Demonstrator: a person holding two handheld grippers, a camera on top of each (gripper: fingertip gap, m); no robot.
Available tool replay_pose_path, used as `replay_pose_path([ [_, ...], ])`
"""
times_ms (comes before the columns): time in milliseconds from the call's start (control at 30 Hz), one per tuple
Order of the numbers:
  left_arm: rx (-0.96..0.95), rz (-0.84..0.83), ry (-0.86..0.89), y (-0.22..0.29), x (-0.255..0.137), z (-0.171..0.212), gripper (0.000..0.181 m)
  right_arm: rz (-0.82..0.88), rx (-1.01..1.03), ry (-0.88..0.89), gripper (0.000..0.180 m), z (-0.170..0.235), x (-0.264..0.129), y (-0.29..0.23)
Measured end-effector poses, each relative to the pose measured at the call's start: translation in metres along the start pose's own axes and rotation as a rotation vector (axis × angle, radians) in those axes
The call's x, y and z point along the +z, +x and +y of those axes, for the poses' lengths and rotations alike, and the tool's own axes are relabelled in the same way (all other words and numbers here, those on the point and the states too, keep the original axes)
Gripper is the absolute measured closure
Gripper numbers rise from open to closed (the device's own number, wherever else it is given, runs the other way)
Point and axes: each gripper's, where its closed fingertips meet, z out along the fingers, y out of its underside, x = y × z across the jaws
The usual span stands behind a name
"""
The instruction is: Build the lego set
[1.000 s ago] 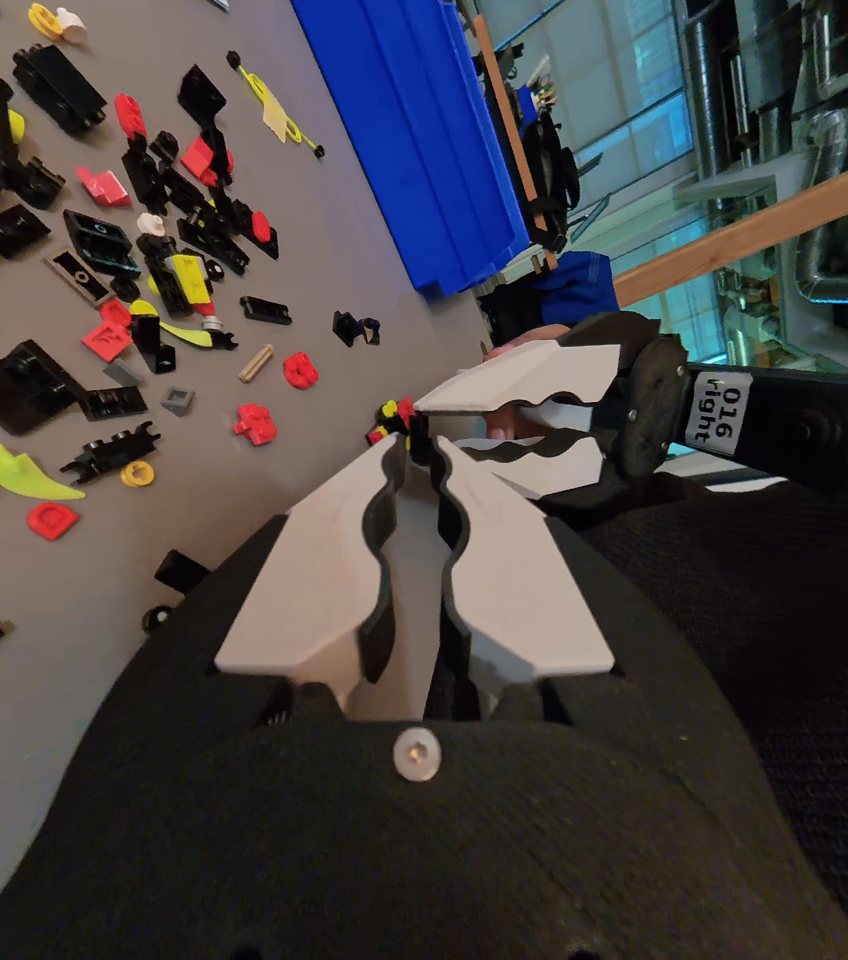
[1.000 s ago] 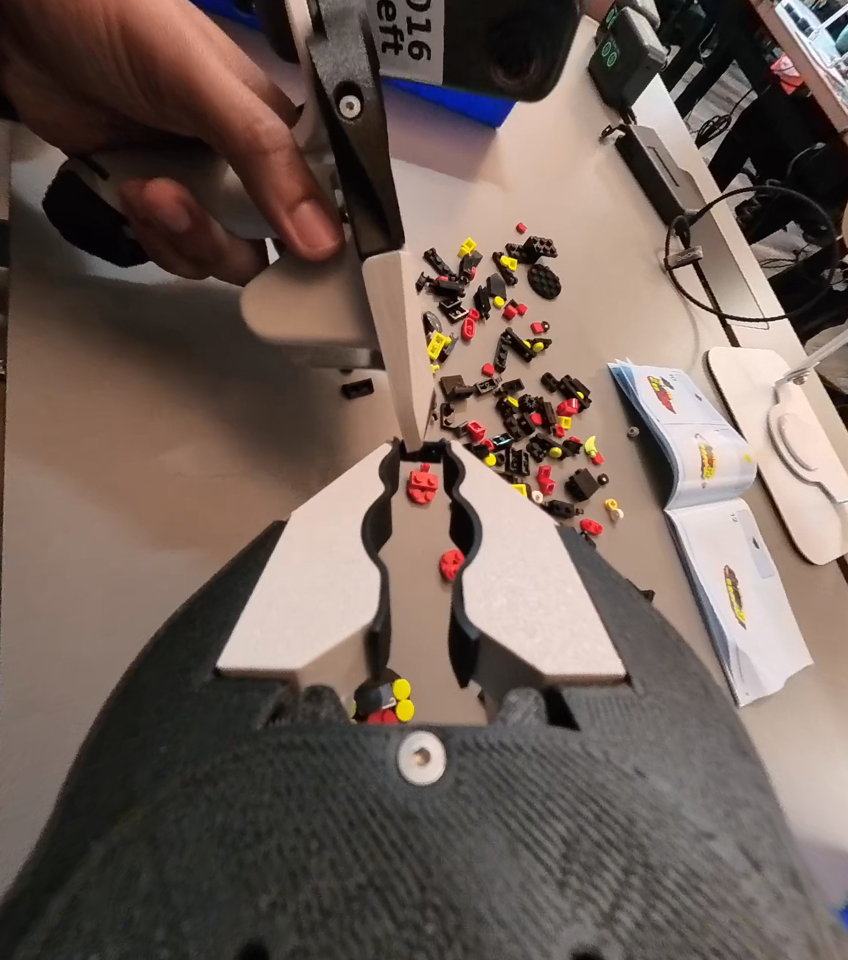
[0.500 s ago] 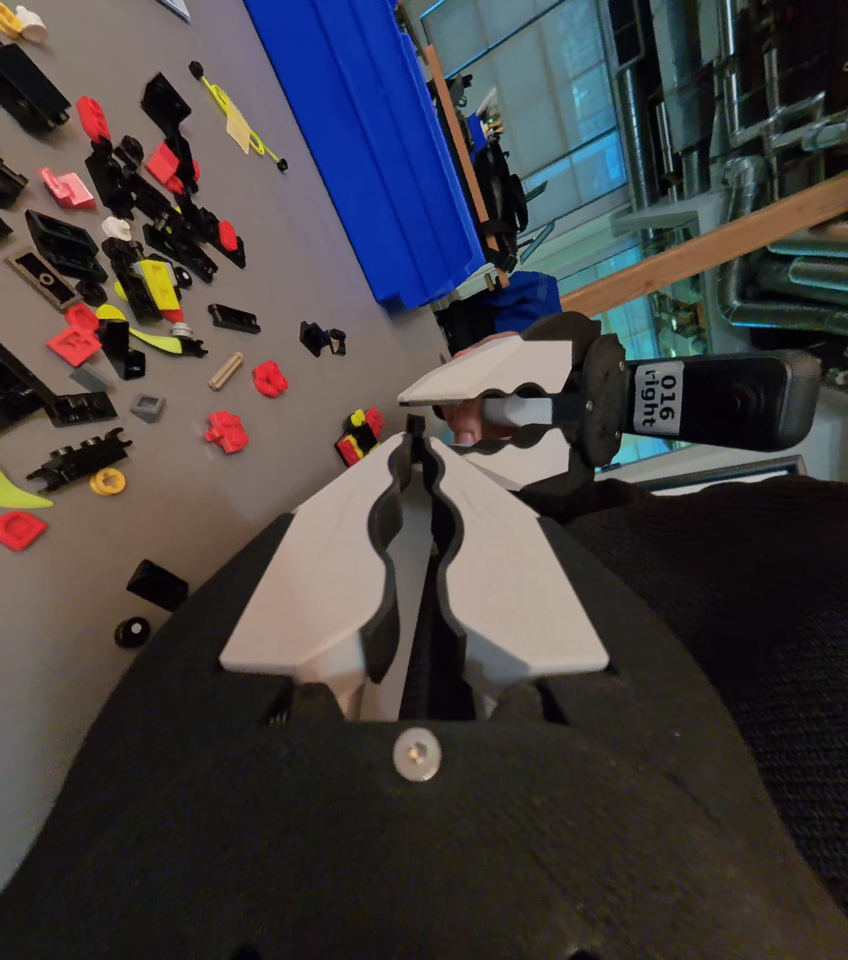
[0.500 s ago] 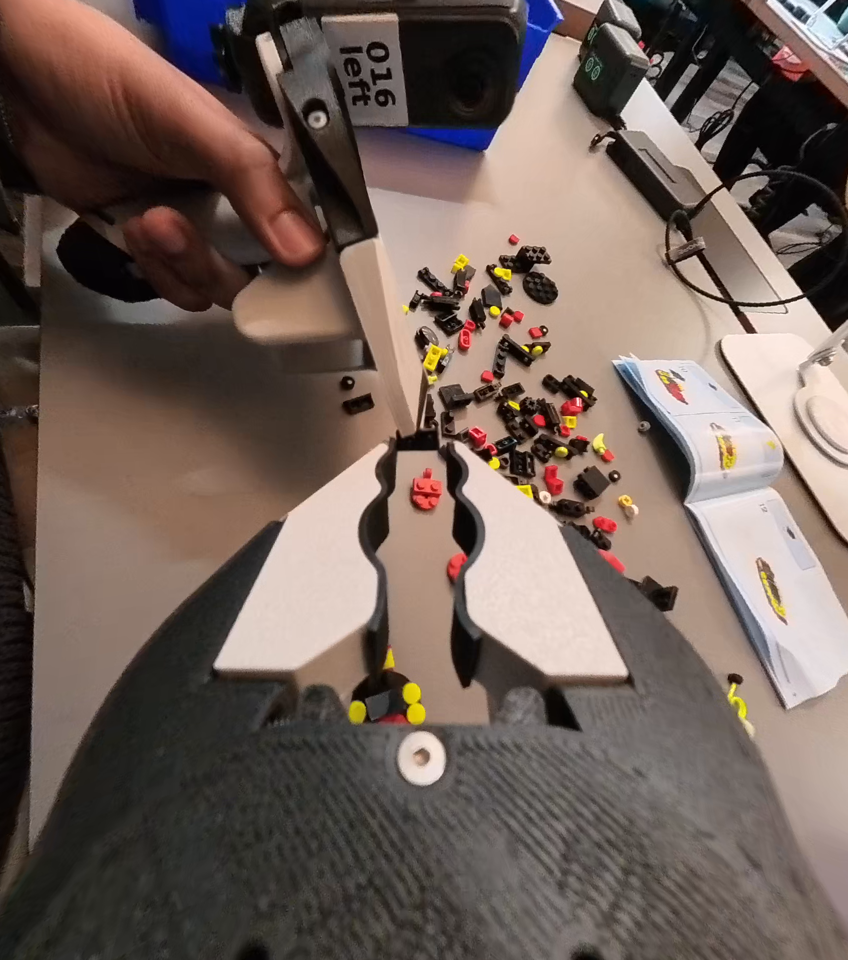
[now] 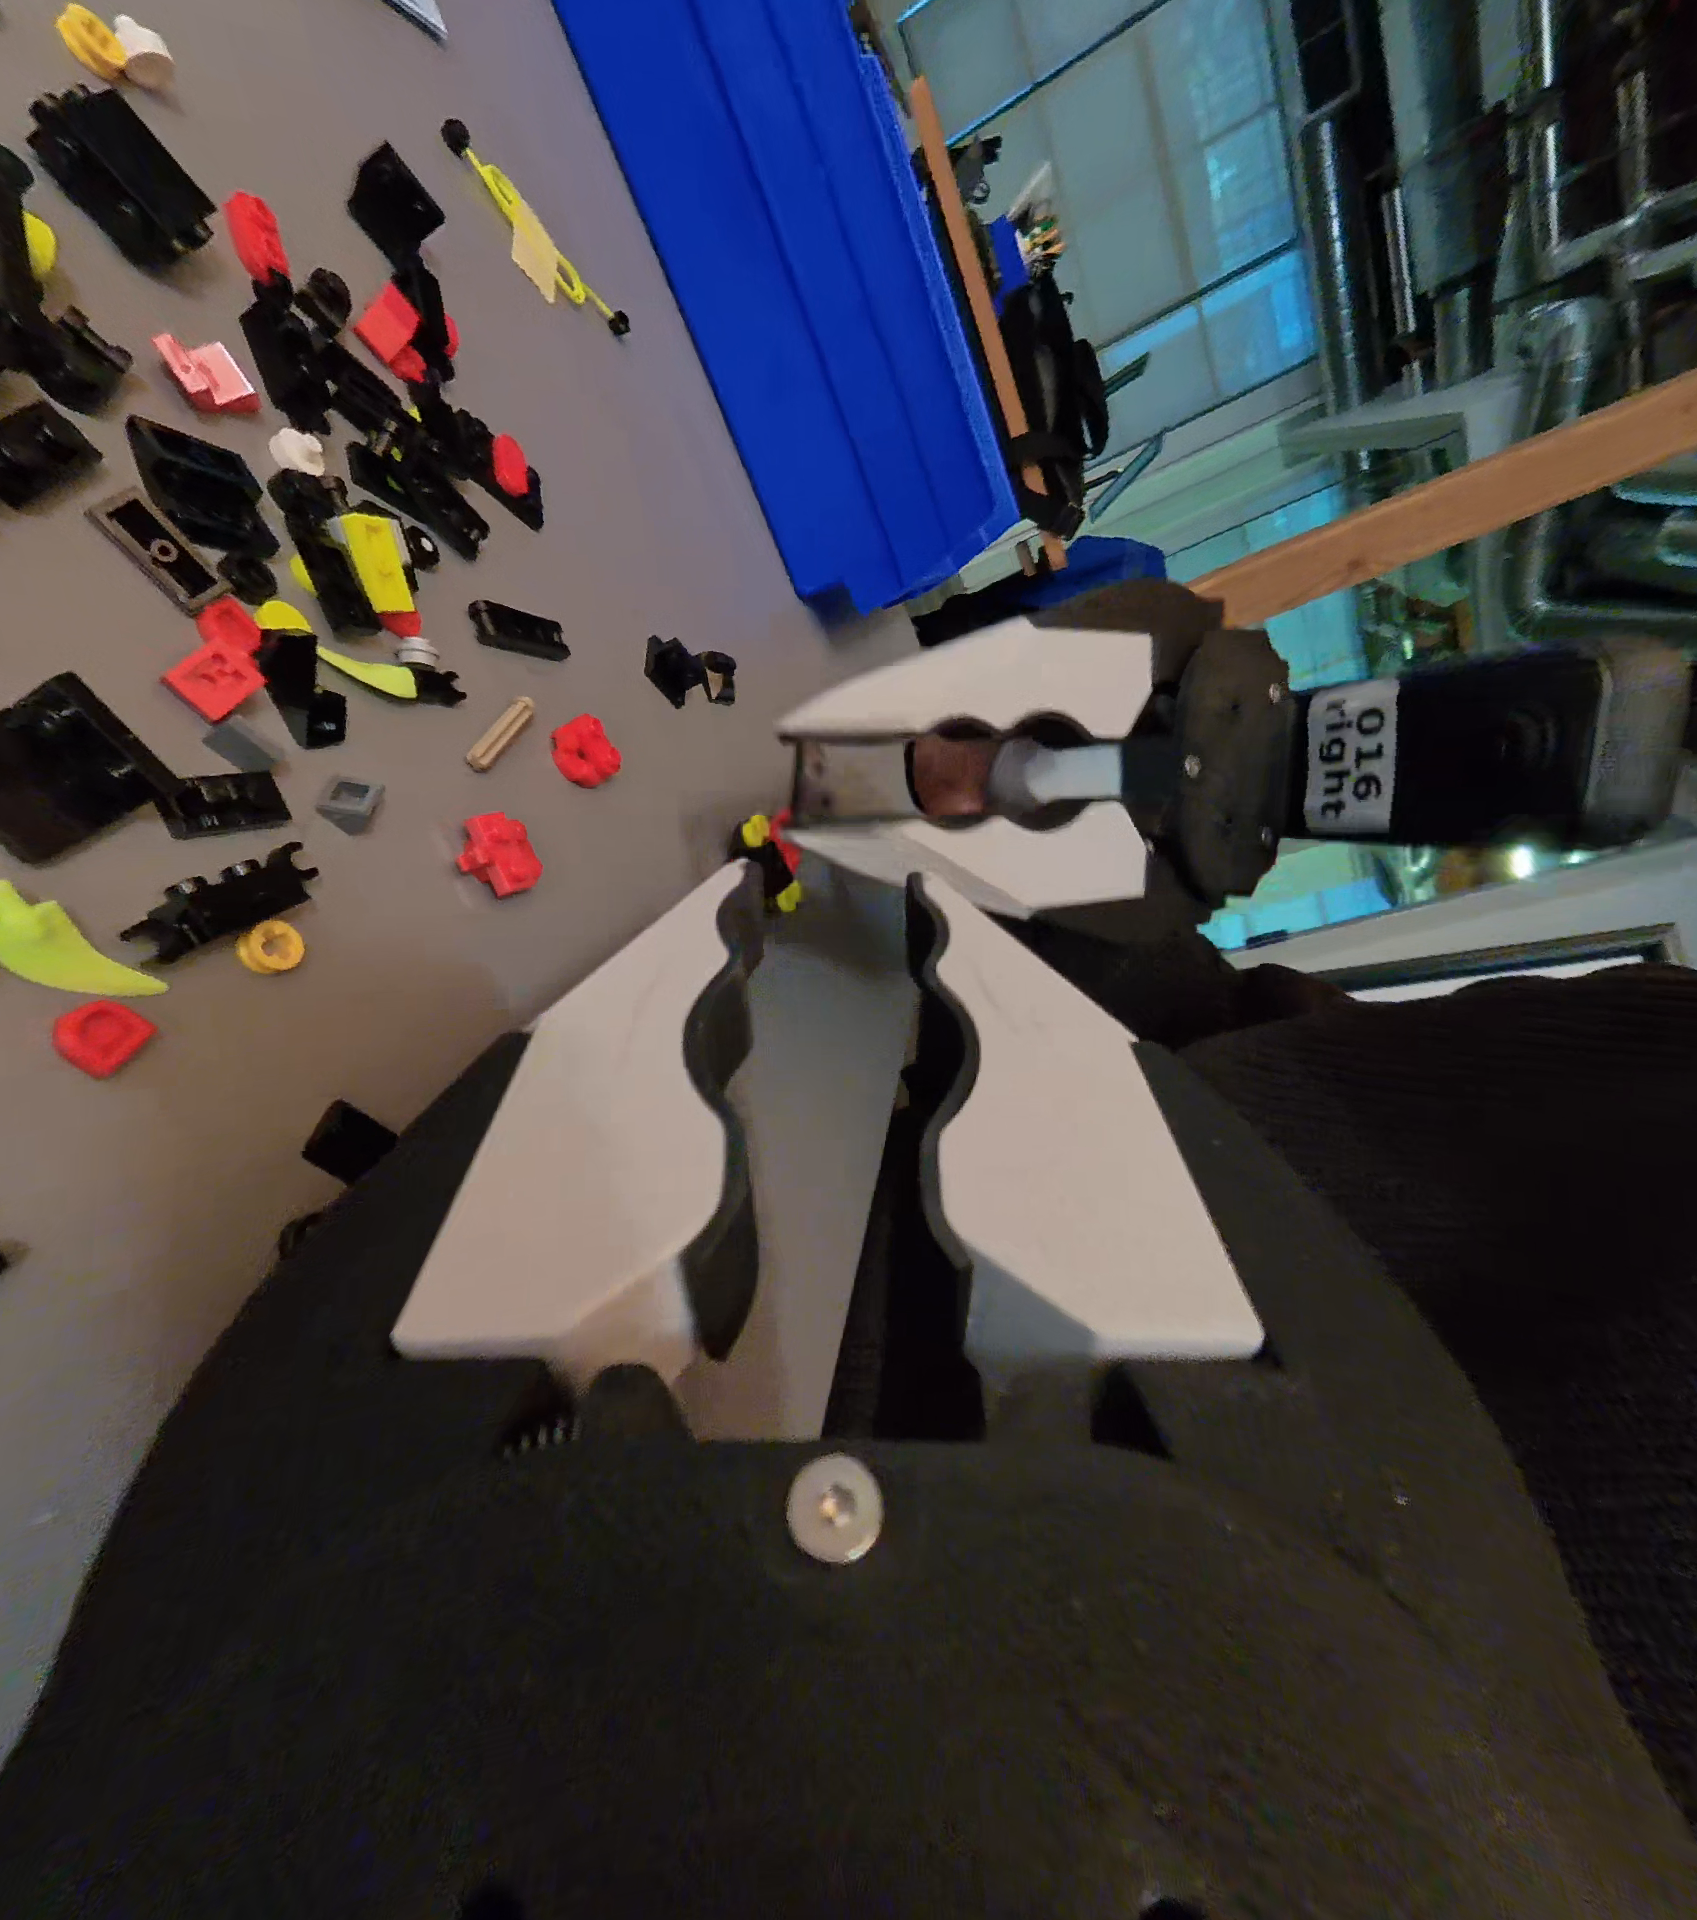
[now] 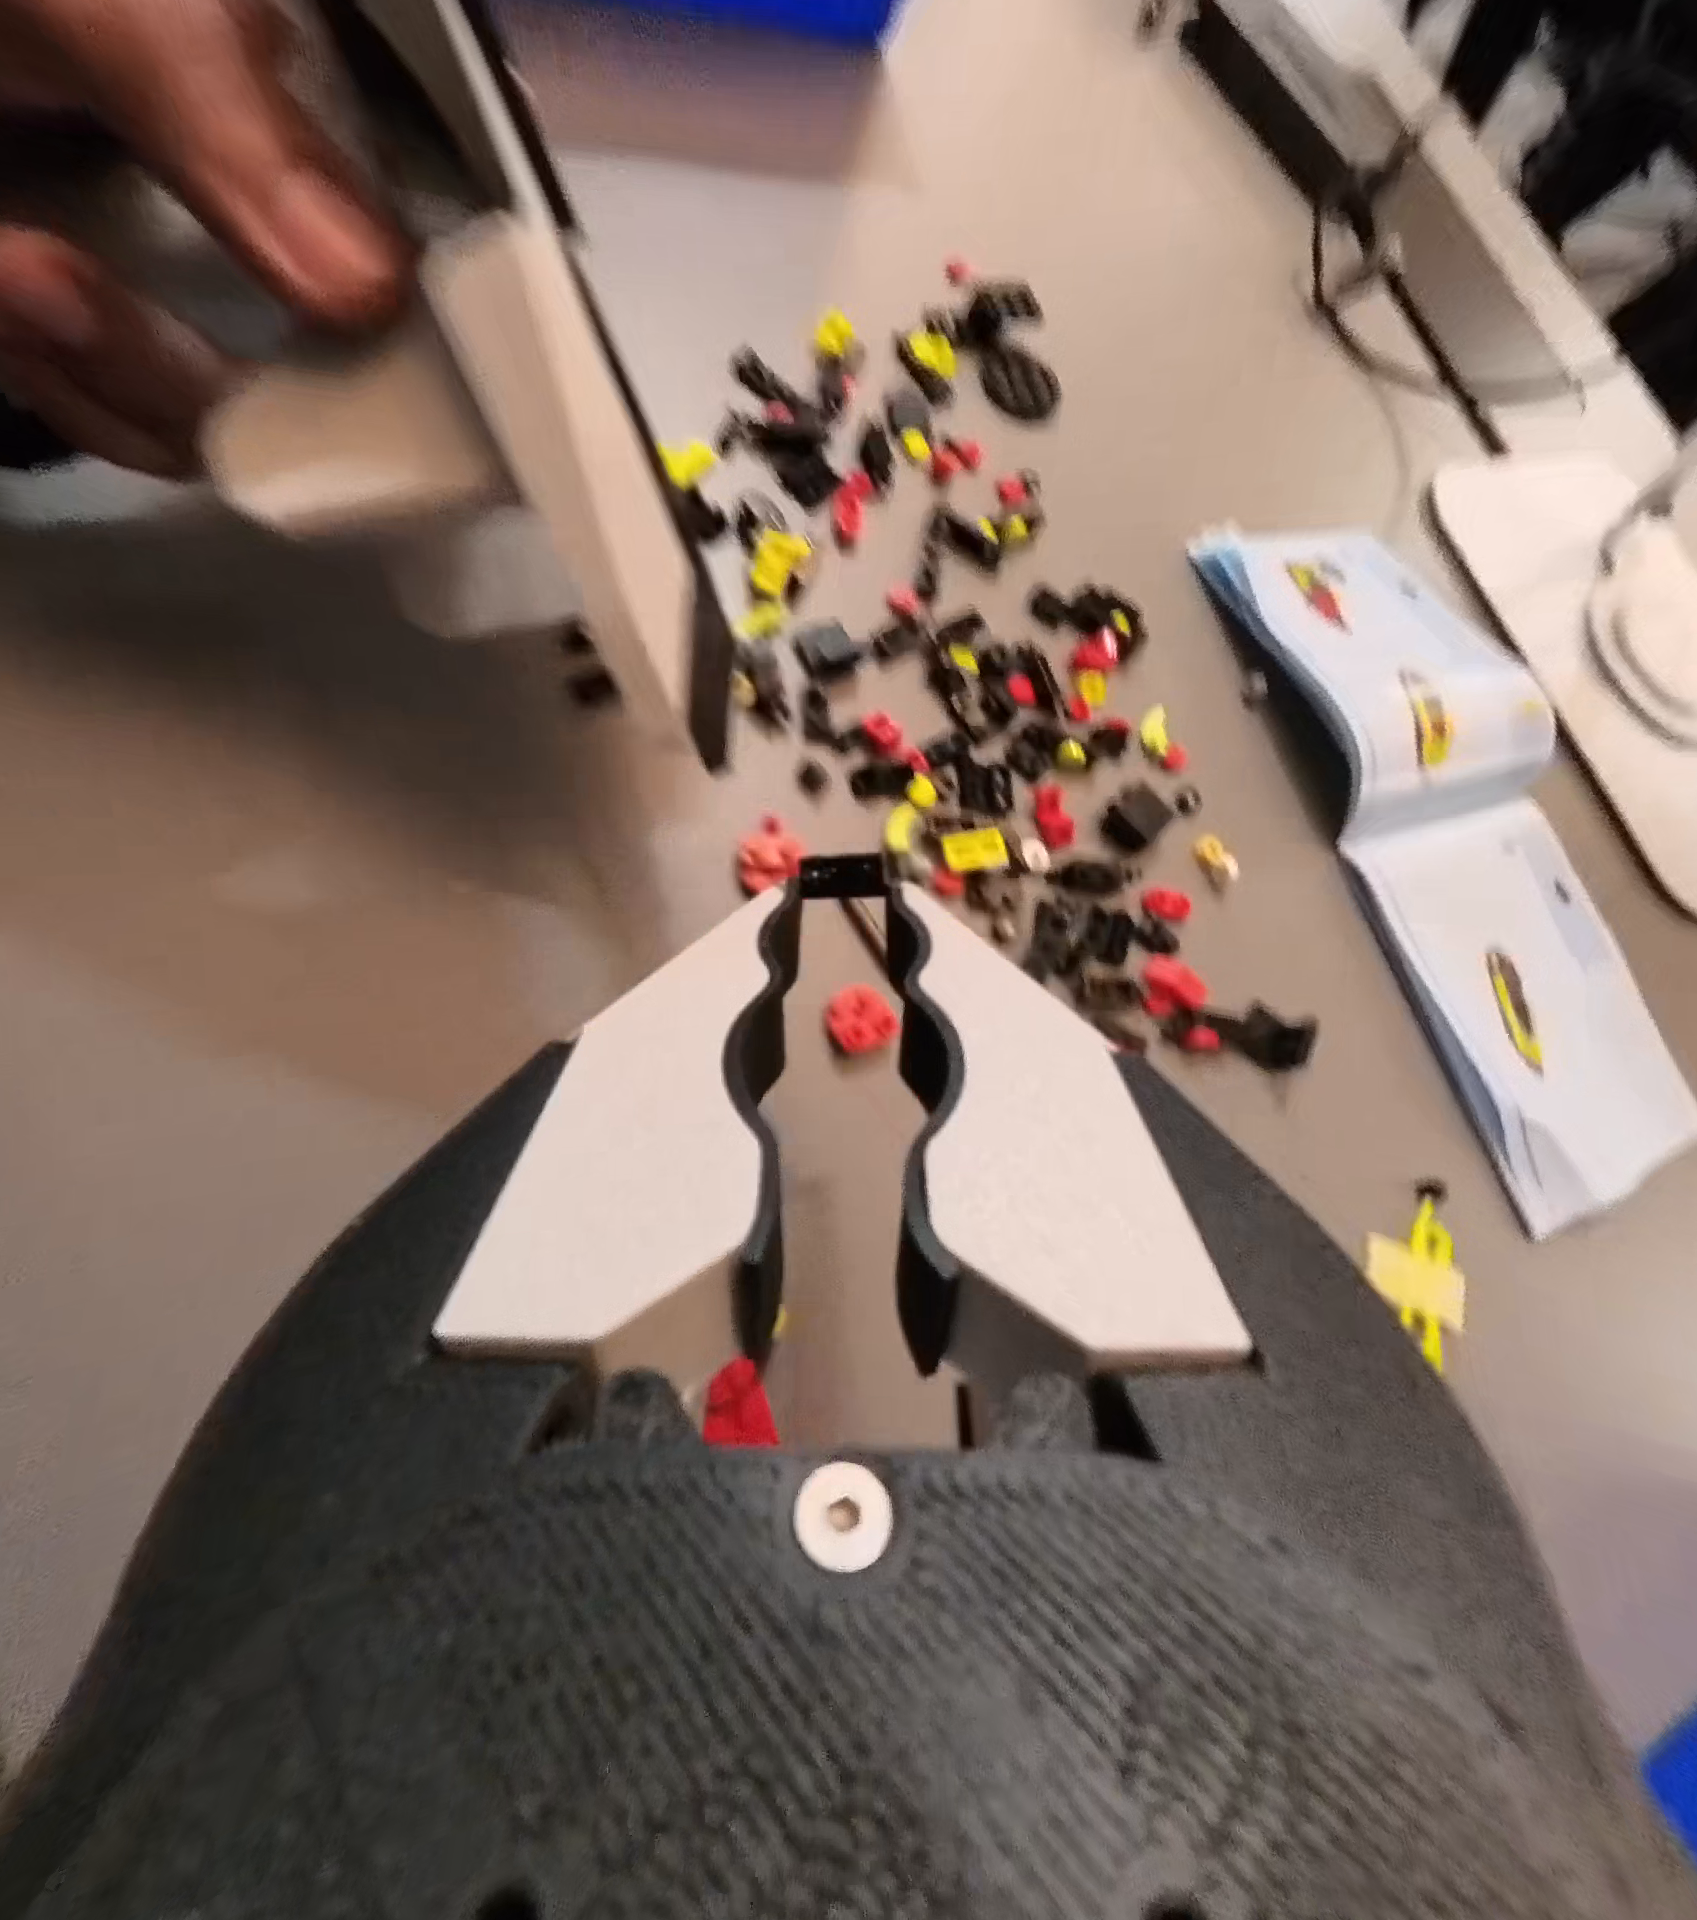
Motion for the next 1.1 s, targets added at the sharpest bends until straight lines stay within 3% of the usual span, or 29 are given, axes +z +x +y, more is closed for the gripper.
replay_pose_path([
  [167,0.03,-0.019,0.001,-0.001,-0.001,-0.001,0.155,0.065,0.149,-0.222,0.165,0.056,0.003,0.032],
  [300,0.033,-0.017,-0.002,-0.001,-0.001,-0.001,0.154,0.032,0.249,-0.281,0.165,0.075,0.008,0.032],
  [900,0.025,-0.013,0.014,0.0,-0.003,-0.003,0.155,0.035,0.269,-0.185,0.162,0.061,0.002,0.036],
  [1100,0.051,-0.106,0.113,-0.012,-0.015,-0.021,0.147,-0.037,0.274,-0.131,0.164,0.047,0.006,0.019],
])
